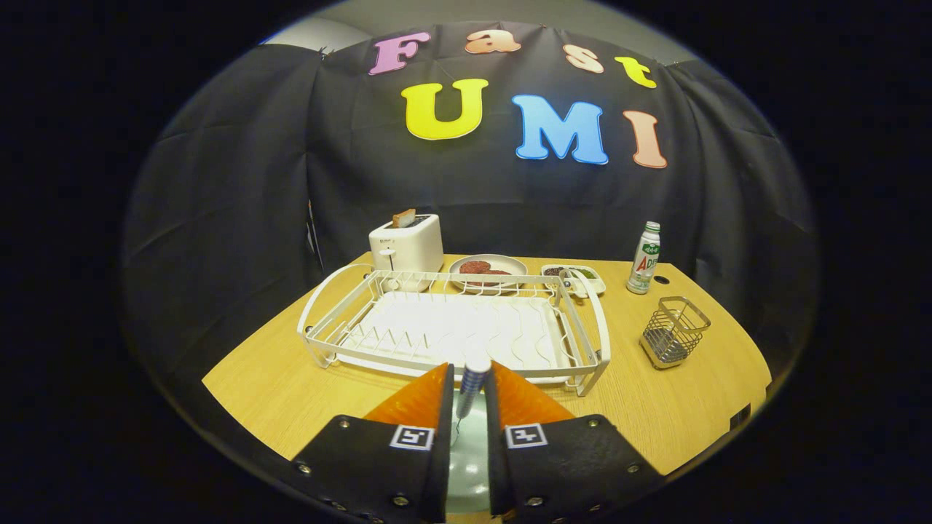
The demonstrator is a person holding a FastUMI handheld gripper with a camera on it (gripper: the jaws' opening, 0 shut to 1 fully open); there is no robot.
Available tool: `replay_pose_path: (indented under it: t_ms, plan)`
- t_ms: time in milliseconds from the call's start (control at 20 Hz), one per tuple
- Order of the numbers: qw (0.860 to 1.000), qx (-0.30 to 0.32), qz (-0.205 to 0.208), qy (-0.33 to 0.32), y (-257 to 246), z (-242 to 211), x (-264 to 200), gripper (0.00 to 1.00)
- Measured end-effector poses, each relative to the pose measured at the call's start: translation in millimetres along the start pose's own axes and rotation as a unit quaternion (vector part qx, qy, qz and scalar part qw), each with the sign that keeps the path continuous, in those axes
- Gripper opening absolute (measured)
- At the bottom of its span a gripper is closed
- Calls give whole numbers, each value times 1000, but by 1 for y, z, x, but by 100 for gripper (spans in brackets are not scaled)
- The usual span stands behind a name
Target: Take the plate from the dish rack, then take the spoon from the basket and place it into the plate.
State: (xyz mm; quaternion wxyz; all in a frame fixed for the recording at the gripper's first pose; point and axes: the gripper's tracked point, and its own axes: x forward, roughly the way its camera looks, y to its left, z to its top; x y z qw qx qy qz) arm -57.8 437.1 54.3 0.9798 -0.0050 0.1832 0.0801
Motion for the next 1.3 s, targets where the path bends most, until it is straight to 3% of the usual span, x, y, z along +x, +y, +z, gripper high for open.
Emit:
replay_pose_path:
  t_ms: [100, 200, 350, 950, 1300]
  plan:
    - [1000, 11, -8, -2, -7, -2, 2, 35]
    - [1000, 22, -14, -3, -12, -2, -1, 36]
    - [999, 36, -32, 9, -22, -10, 4, 99]
    - [999, 33, -35, -22, -26, 27, 7, 99]
    - [994, 43, -87, -59, -82, 73, 1, 99]
